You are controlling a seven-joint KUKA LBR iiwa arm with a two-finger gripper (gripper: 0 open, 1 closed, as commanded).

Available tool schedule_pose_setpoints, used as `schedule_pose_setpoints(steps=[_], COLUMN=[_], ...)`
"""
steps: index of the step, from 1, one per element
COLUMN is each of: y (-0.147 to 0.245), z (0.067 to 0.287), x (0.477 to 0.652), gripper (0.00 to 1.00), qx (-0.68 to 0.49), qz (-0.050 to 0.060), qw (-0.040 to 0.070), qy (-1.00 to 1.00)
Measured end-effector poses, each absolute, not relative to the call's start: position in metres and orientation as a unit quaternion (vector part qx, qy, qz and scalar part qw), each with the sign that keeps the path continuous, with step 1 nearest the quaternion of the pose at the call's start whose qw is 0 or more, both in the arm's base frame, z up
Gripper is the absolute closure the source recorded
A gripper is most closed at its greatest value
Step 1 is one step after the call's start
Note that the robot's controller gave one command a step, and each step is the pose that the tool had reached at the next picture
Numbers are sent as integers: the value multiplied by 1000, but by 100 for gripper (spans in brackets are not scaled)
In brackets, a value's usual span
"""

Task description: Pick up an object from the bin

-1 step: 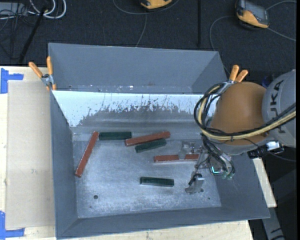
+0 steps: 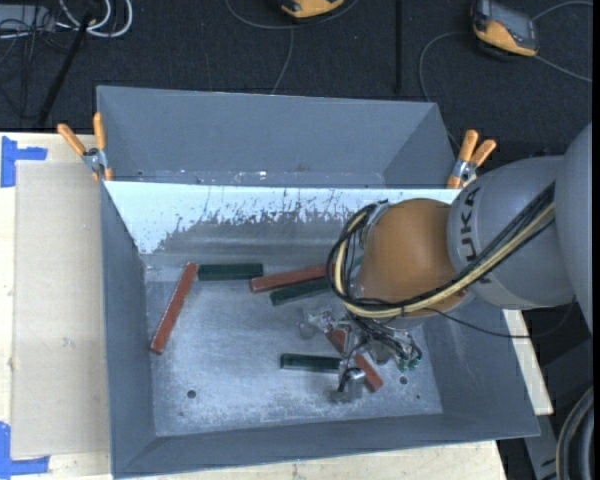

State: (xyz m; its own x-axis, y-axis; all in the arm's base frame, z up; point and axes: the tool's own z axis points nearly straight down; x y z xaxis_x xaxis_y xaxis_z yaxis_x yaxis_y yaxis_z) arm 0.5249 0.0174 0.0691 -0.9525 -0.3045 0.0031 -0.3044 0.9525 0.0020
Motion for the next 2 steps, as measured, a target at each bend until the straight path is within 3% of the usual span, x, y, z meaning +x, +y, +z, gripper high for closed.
schedule_pose_setpoints(steps=[1,2], y=[17,19], z=[70,233], x=[525,583], gripper=[100,100], qx=[154,150], qz=[0,1], qw=[1,-5], qy=[-988,-989])
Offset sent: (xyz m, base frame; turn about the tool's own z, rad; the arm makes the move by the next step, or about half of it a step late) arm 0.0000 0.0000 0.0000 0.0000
